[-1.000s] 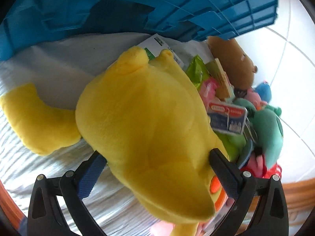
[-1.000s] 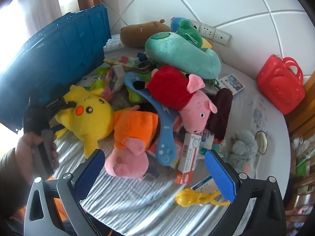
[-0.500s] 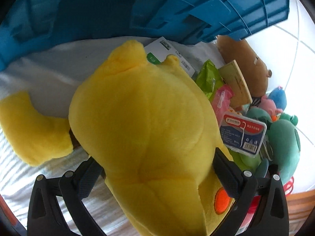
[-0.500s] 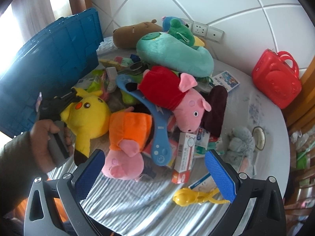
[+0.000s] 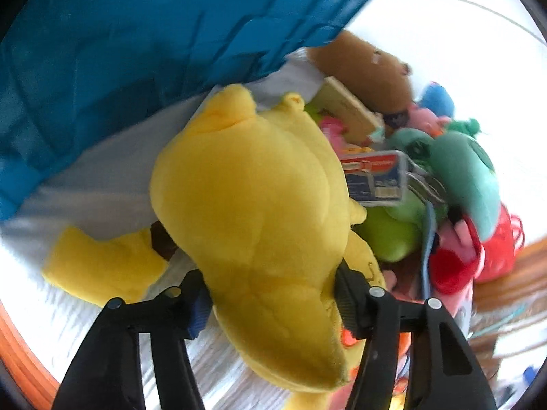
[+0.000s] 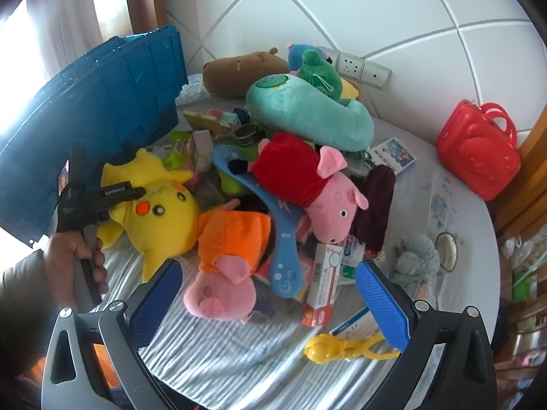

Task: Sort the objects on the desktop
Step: 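Grasp the yellow Pikachu plush with the left tool while the right tool approaches the pig, then lift the Pikachu with the left tool while the right tool grasps the pink pig plush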

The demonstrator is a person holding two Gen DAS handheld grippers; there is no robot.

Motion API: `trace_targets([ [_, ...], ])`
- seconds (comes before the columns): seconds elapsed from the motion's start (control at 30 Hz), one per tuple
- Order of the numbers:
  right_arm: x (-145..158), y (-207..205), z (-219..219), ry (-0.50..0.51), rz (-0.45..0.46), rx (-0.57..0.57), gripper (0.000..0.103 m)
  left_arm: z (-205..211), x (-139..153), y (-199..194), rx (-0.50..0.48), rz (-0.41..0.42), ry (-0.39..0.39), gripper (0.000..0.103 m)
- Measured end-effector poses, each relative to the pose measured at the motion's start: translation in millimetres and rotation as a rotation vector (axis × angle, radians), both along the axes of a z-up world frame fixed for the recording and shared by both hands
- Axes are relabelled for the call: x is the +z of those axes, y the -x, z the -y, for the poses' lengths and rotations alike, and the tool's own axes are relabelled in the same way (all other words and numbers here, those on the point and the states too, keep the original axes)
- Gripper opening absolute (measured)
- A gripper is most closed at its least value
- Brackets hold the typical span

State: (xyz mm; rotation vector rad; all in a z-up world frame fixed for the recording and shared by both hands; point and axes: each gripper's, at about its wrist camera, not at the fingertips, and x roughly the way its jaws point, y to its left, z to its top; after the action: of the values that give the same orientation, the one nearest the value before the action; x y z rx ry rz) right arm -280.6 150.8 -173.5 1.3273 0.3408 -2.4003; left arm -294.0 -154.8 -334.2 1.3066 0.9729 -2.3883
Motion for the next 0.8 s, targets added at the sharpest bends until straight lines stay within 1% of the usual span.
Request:
trace_targets([
  [0.13,4.1,-2.1,-4.9,0.007,-0.01,-0.013,0.103,-4.0,24.3,-7.7,-0.057,-0.038,0.042,0.057],
  [0.23,4.8,-3.4,-12.1,0.01,-0.015,-0.03,0.103,-3.5,40.2,-11.7,-0.078,-0.054,0.057,0.057],
  [0.4,-6.7,-5.3,-20.4,0.005,-0.002,-0.048,0.103,-3.3,64.4,-29.5,-0.109,-0.074,0.109,0.057],
  [0.57,-33.3,-5.5,-11.9,0.006,0.031,-0.034,0.103,-0.2,87.0,-46.1,-0.147,-0.09,0.172,0.057],
  [0.8,-89.0,-1.0,26.6,0.009,0.094,0.013,0.103,4.0,118.6,-69.3,-0.2,-0.114,0.261,0.057],
])
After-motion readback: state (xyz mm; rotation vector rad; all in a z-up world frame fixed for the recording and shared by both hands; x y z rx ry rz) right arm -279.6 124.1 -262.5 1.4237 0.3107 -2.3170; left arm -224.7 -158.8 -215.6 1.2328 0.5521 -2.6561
